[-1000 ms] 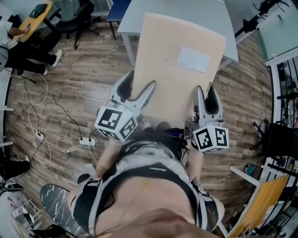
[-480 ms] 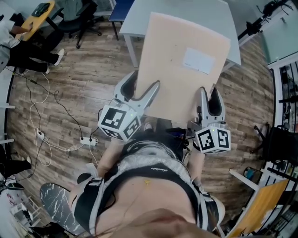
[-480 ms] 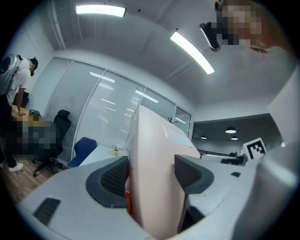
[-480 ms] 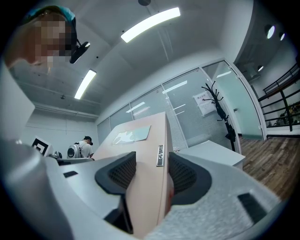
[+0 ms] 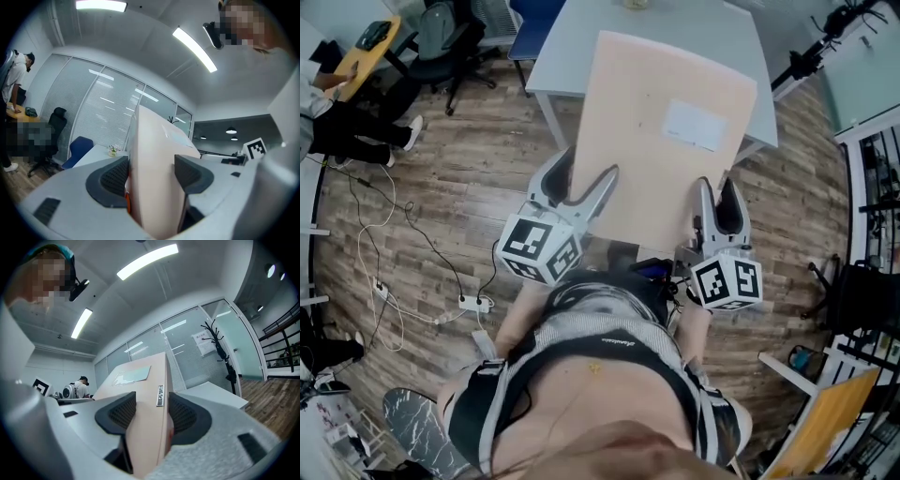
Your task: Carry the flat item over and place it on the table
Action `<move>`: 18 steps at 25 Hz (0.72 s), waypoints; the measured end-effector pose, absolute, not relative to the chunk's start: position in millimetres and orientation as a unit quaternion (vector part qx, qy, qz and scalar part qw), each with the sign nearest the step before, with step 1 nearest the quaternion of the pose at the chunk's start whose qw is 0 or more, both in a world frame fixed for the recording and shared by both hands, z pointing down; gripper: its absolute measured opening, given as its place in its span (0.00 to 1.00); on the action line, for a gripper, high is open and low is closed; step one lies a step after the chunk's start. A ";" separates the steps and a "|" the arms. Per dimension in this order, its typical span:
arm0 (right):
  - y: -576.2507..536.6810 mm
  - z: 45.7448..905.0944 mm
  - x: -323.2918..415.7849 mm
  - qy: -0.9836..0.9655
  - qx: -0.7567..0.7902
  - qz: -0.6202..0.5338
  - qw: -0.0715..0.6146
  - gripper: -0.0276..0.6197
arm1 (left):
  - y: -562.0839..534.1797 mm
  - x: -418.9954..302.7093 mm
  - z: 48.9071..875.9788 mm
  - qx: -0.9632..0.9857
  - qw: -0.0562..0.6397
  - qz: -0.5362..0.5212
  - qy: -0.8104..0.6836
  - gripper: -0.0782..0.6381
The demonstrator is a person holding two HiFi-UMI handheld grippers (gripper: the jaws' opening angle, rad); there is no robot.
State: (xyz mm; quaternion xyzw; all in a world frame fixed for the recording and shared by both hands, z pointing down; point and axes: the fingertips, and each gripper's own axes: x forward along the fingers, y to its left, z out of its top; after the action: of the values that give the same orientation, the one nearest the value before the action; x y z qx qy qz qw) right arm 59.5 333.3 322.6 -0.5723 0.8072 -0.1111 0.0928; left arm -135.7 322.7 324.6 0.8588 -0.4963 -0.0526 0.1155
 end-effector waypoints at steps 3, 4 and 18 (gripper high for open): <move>310.9 318.9 69.2 0.804 -0.577 -0.109 0.096 0.36 | 298.1 -126.1 320.3 0.862 0.114 -0.051 -0.492 0.53; 303.1 317.7 71.5 0.803 -0.577 -0.109 0.097 0.36 | 289.7 -123.8 318.9 0.862 0.113 -0.051 -0.491 0.53; 215.7 319.8 107.8 0.799 -0.579 -0.133 0.096 0.36 | 204.2 -87.9 317.3 0.861 0.124 -0.033 -0.493 0.53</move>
State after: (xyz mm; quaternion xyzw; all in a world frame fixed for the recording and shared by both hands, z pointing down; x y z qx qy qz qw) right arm 107.8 215.7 319.8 -0.5788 0.7988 -0.1329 0.0955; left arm -87.9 204.2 317.3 0.8605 -0.4929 -0.0330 0.1244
